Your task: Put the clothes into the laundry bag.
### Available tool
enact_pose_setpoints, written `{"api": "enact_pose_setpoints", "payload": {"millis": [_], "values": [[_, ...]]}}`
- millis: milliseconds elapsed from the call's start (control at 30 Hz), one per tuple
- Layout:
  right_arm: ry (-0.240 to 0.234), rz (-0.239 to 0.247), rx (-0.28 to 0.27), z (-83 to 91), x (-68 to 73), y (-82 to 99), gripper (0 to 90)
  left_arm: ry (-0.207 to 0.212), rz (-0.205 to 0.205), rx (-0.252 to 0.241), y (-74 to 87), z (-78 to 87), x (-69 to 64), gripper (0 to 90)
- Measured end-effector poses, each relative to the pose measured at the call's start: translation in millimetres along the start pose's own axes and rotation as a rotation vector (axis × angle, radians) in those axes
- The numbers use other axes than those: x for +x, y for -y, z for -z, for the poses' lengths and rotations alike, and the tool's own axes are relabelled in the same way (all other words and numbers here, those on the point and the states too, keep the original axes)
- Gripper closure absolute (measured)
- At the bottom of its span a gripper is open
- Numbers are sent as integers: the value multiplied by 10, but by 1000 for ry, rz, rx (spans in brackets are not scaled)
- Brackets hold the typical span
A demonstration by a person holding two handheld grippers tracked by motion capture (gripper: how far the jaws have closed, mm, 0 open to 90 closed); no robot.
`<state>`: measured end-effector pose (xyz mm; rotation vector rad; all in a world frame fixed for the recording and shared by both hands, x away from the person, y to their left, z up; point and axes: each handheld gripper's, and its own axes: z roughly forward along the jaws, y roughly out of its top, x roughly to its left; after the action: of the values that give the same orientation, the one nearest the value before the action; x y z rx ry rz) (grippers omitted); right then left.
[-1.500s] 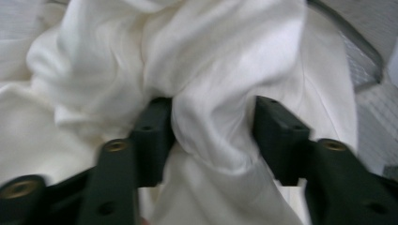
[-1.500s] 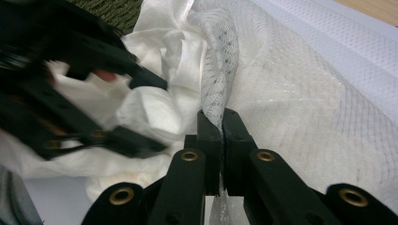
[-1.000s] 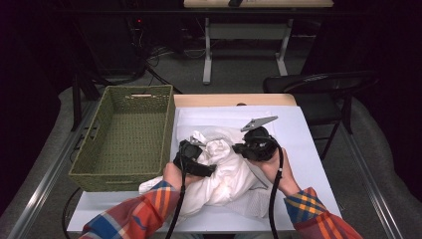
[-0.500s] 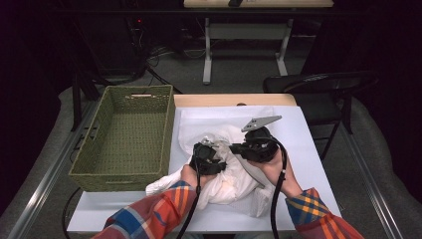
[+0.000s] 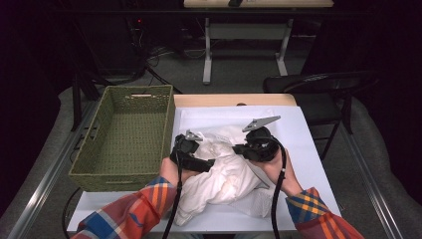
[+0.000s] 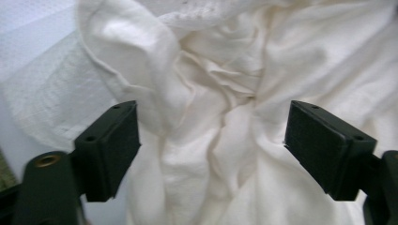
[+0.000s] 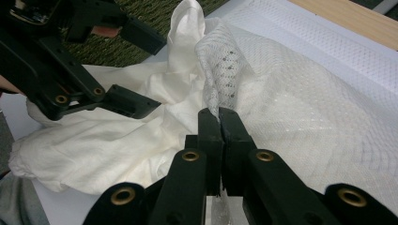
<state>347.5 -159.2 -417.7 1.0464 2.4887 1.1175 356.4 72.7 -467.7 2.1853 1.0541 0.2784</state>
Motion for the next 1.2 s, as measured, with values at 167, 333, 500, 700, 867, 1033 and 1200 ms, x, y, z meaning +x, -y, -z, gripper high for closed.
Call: {"api": "enact_pose_setpoints", "payload": {"millis": [167, 333, 500, 700, 867, 1033, 1200], "values": [[-5, 0, 0, 6, -13, 4, 889, -29, 25, 12, -40, -204, 2, 155], [-5, -1, 3, 20, -26, 12, 892, 51, 66, -17, -26, -381, 129, 485], [-3, -9, -8, 26, -40, 14, 893, 128, 25, -50, -10, -341, 21, 799], [-17, -6, -32, 33, 24, -18, 895, 178, -66, -69, -80, -378, -209, 819], [-47, 18, -48, 43, 66, -32, 896, 157, -59, -45, -135, -537, -225, 806], [-49, 14, 14, -8, 30, 13, 894, 82, -11, -40, -189, -640, -76, 713], [-37, -7, 9, 18, -38, 45, 892, 94, -36, 0, -186, -465, -46, 495]]}}
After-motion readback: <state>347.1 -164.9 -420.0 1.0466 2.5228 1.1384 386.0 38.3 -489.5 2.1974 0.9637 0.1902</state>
